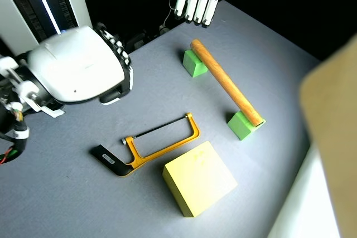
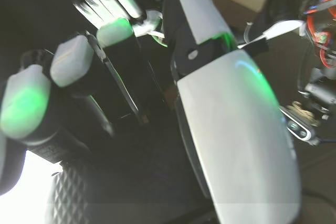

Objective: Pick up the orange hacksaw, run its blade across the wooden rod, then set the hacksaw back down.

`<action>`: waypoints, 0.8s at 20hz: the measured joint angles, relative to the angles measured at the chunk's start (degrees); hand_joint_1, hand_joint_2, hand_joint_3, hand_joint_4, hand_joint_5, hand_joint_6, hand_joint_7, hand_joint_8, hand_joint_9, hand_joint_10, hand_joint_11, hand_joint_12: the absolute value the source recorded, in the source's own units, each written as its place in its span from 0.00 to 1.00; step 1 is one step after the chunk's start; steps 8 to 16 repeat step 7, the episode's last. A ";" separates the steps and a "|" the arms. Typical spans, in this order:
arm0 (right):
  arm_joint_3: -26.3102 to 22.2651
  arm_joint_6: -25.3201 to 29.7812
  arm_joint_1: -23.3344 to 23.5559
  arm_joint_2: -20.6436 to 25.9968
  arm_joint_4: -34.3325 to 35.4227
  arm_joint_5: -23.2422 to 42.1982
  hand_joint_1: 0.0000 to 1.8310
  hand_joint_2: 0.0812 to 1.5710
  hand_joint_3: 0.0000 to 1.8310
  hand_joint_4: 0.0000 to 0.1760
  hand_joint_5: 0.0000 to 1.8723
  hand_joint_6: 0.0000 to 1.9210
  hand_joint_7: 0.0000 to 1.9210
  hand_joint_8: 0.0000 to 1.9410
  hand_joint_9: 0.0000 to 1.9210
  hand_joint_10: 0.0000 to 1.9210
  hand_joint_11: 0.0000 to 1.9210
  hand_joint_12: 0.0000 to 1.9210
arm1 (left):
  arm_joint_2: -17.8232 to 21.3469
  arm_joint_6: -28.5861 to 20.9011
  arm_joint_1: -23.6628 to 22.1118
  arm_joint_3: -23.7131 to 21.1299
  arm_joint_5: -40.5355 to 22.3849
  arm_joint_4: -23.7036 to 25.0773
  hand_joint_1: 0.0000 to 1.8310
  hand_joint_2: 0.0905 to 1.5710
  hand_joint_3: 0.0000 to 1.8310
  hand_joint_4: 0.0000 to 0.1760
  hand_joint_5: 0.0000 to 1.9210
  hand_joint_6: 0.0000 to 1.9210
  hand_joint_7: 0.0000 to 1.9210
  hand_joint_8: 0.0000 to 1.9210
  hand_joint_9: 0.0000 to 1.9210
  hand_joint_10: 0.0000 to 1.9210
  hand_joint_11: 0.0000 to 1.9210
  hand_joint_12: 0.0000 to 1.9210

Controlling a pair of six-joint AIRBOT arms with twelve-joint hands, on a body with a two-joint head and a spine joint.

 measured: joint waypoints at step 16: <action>0.22 -4.22 0.70 -0.59 -6.80 4.79 0.05 0.96 0.00 0.00 0.68 1.00 0.75 1.00 0.81 1.00 0.89 1.00 | 0.02 0.02 0.17 1.20 -1.77 1.14 0.22 0.84 0.00 0.00 0.72 1.00 0.74 1.00 0.75 1.00 0.78 1.00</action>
